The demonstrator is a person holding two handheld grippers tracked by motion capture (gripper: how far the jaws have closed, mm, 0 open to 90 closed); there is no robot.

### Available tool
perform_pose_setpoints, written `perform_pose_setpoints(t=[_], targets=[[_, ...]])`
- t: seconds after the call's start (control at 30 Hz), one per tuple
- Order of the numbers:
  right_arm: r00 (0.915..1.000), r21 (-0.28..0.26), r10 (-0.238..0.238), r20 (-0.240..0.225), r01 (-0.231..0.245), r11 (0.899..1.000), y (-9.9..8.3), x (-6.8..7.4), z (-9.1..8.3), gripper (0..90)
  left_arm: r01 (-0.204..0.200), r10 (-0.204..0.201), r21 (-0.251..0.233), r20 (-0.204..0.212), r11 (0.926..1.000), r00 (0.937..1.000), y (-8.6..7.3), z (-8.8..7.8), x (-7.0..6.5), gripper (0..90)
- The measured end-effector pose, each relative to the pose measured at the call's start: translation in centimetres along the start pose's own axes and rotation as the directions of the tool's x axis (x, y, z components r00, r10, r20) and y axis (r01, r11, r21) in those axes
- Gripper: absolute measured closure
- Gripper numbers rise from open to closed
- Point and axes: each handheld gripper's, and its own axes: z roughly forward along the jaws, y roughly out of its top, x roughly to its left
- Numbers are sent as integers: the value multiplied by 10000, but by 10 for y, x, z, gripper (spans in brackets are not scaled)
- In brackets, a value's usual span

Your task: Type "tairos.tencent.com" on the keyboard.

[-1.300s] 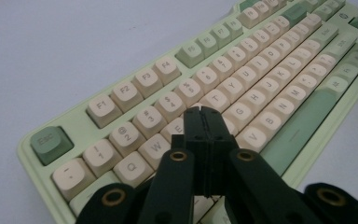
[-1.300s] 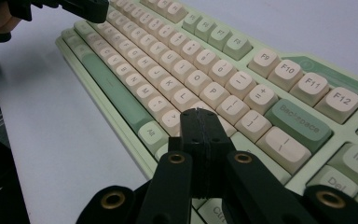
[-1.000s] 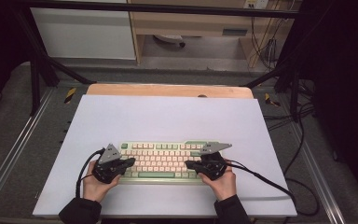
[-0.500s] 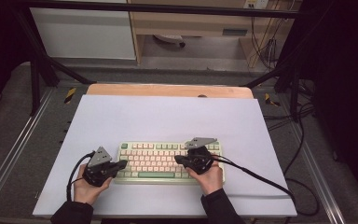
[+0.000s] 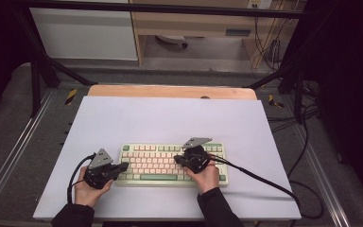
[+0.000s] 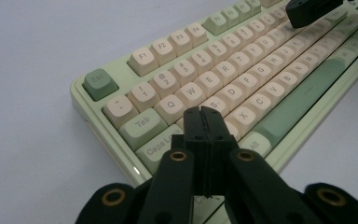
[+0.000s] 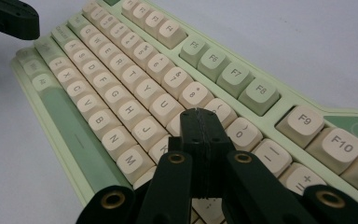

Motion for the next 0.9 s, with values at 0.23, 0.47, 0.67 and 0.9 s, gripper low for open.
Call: perform_pose_setpoints(t=[0.23, 0.47, 0.67, 0.9], targets=[[10000, 102, 6, -1, -6, 9999, -1, -1, 4, 900, 13, -13, 7, 2, 10000, 10000, 0, 0, 1, 899], [10000, 209, -37, 43, 36, 9998, -3, -2, 6, 900, 14, -14, -1, -12, 10000, 10000, 0, 0, 1, 898], [10000, 94, -46, -60, 47, 9999, -1, 0, 2, 900, -1, 1, 1, 10, 10000, 10000, 0, 0, 0, 898], [9993, 61, -335, -167, 336, 9994, 0, 3, -14, 900, -4, 4, -6, 16, 10000, 10000, 0, 0, 0, 898]])
